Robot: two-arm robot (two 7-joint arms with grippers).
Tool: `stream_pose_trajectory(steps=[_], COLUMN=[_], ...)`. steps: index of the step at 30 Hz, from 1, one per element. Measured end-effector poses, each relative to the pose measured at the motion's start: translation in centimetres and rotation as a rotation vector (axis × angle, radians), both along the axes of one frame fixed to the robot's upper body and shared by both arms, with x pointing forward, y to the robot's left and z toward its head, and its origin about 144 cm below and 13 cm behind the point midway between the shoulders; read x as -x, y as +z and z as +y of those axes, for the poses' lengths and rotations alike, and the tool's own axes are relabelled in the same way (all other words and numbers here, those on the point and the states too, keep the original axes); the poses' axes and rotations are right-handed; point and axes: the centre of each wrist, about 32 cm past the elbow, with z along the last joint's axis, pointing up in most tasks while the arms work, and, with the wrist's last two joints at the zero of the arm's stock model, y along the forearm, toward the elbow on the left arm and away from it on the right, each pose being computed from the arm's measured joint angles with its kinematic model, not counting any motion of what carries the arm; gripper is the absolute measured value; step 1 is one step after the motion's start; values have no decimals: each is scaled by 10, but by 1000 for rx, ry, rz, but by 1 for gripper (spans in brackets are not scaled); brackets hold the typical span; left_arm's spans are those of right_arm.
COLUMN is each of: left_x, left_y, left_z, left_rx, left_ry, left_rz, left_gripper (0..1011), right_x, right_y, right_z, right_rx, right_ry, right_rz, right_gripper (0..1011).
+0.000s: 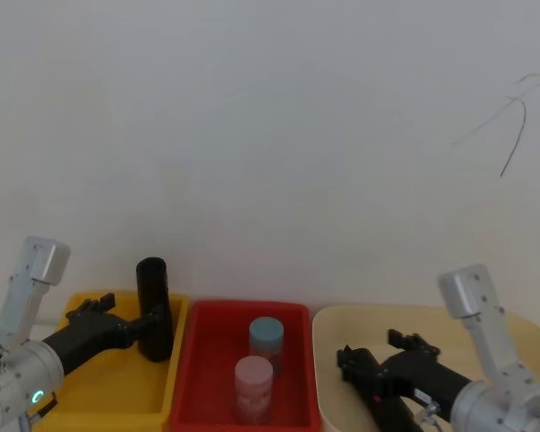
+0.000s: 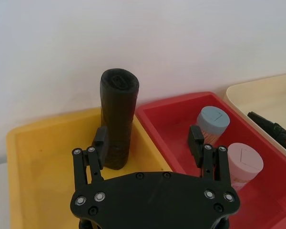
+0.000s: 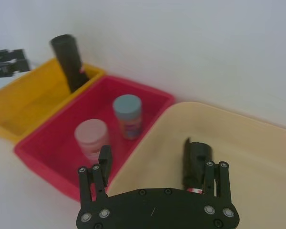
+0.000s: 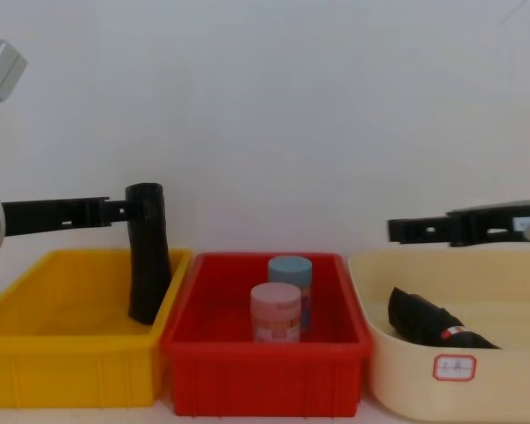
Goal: Pick up the garbage bag with the one hand and transfer it to the other hand.
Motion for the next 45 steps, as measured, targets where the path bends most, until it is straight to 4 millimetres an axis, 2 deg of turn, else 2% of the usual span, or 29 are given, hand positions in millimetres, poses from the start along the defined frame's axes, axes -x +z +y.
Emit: stream_pose_trajectory(steps=[13,22,45], left_x=[-1,-1,-1], left_y=[-2,-3,-3], left_z=[-2,-2,-3], left_rx=[-8,-10,-12], left_ry=[11,14,17], left_rz=[7,9,10], left_gripper=[1000,1000,1000], right_x=[-19,-33,-70], right_y=[18,26,7], right_z=[40,59,79], right_rx=[63,101,200], right_ry=[181,231,236], right_rz=[33,47,128], right_gripper=[1001,1001,1001])
